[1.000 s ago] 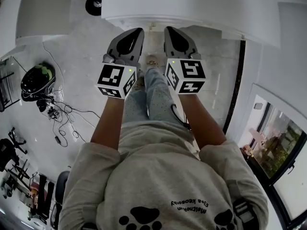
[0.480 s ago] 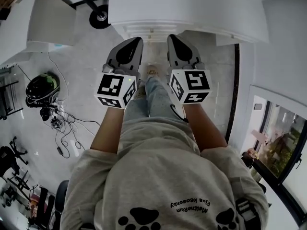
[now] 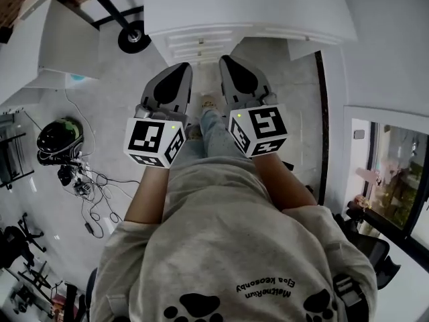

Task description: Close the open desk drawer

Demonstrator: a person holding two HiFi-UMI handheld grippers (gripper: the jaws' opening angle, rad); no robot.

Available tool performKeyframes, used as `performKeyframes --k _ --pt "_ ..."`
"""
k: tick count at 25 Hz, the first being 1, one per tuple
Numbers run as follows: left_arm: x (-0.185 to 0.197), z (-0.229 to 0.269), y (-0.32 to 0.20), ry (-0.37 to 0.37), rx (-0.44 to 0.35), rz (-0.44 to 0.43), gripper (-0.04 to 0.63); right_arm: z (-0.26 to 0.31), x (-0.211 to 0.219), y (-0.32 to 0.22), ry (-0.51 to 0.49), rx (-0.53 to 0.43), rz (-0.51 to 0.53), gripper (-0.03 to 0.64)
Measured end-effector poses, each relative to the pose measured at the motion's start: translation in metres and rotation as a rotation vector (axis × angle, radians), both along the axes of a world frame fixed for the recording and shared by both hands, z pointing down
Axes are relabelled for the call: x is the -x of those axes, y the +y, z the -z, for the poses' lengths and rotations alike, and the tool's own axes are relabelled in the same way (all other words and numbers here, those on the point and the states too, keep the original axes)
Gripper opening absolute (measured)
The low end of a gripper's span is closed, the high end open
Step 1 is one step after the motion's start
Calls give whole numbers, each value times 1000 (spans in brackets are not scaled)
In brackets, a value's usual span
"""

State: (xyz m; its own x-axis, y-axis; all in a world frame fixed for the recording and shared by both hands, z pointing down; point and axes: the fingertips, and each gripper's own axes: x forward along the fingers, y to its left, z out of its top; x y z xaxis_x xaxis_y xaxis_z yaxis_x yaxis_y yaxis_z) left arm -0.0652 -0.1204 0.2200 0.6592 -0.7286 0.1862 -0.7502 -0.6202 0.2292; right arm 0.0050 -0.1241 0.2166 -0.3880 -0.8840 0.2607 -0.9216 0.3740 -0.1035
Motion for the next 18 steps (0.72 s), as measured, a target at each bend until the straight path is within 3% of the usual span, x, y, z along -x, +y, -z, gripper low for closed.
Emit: performKeyframes --k 18 --pt "-22 54 81 2 -72 3 18 52 0 81 18 -74 68 30"
